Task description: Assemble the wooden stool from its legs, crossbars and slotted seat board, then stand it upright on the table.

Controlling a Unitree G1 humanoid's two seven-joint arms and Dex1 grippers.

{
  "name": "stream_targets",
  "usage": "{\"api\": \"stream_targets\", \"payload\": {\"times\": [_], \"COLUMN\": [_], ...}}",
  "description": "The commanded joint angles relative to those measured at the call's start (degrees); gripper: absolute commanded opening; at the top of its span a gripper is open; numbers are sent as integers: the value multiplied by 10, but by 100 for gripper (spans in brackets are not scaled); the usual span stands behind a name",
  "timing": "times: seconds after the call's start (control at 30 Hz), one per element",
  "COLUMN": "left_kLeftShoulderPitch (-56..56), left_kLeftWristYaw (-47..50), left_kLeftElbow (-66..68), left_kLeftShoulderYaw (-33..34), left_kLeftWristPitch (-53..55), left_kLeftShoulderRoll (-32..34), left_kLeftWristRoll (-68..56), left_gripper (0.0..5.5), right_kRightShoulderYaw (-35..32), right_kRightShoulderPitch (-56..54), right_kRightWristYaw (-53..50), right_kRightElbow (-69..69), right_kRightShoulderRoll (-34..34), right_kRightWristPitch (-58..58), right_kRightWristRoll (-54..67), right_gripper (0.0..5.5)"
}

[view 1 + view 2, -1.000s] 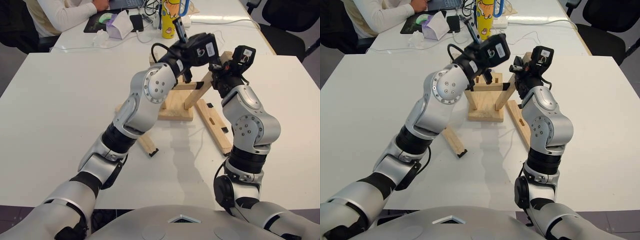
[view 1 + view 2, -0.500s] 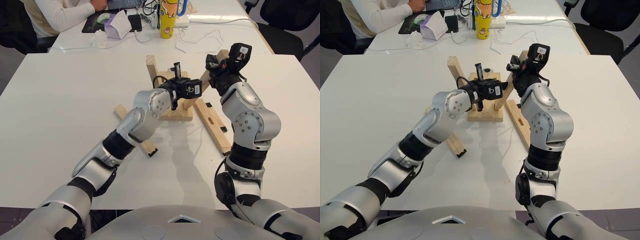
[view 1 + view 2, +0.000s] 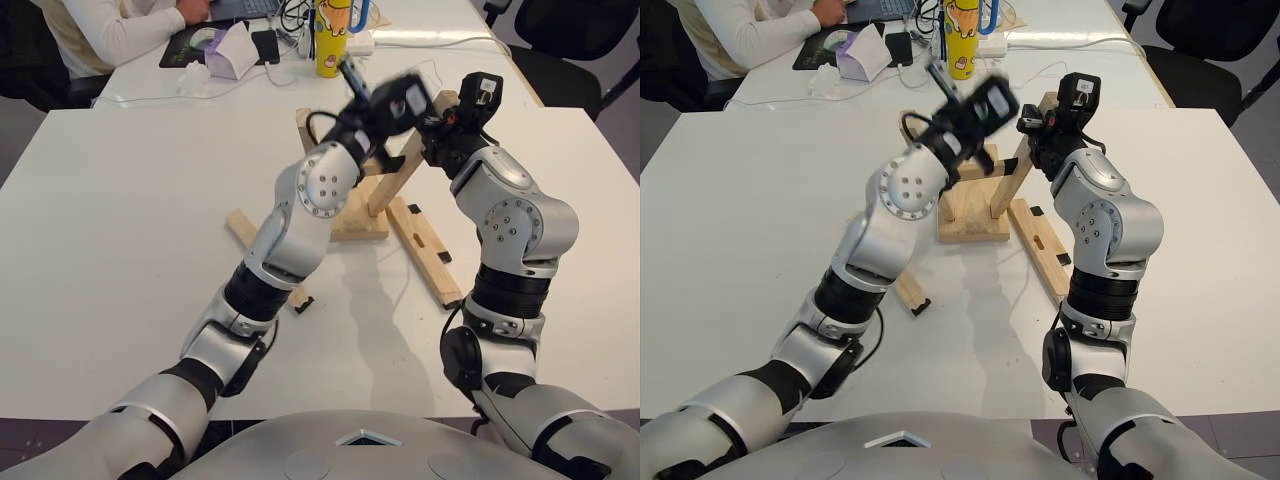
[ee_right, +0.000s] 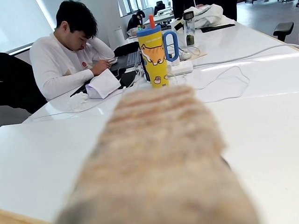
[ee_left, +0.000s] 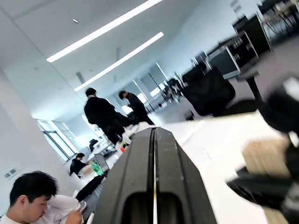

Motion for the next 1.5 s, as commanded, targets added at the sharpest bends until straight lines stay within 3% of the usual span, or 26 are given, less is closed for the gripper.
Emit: {"api": "stream_targets", "payload": {"times": [0.03,0.2,0.37,0.67,0.9,1.1,1.5], "left_kLeftShoulderPitch": [5,71,137,103,45,-29,-47], "left_kLeftWristYaw": [50,69,87,73,53,66,55], "left_kLeftElbow": [-75,-46,62,142,160,234,252], "left_kLeftShoulderYaw": [112,202,191,115,75,39,9], "left_kLeftWristPitch": [6,1,-54,-78,-63,-76,-85], "left_kLeftShoulderRoll": [23,115,146,123,109,58,30], "left_kLeftWristRoll": [-23,-21,-31,-48,-51,-55,-62], "left_gripper": [0,0,0,0,0,0,0], "right_kRightShoulderYaw": [26,37,55,154,173,185,222], "right_kRightShoulderPitch": [23,51,85,157,184,188,177], "right_kRightWristYaw": [2,8,15,43,33,22,32], "right_kRightElbow": [28,21,22,16,45,32,15], "right_kRightShoulderRoll": [-2,-7,-13,-49,-59,-50,-43], "right_kRightWristPitch": [8,-15,-46,-106,-130,-124,-119], "right_kRightWristRoll": [-17,-26,-35,-78,-95,-88,-78], "right_gripper": [99,99,99,106,110,119,122]}}
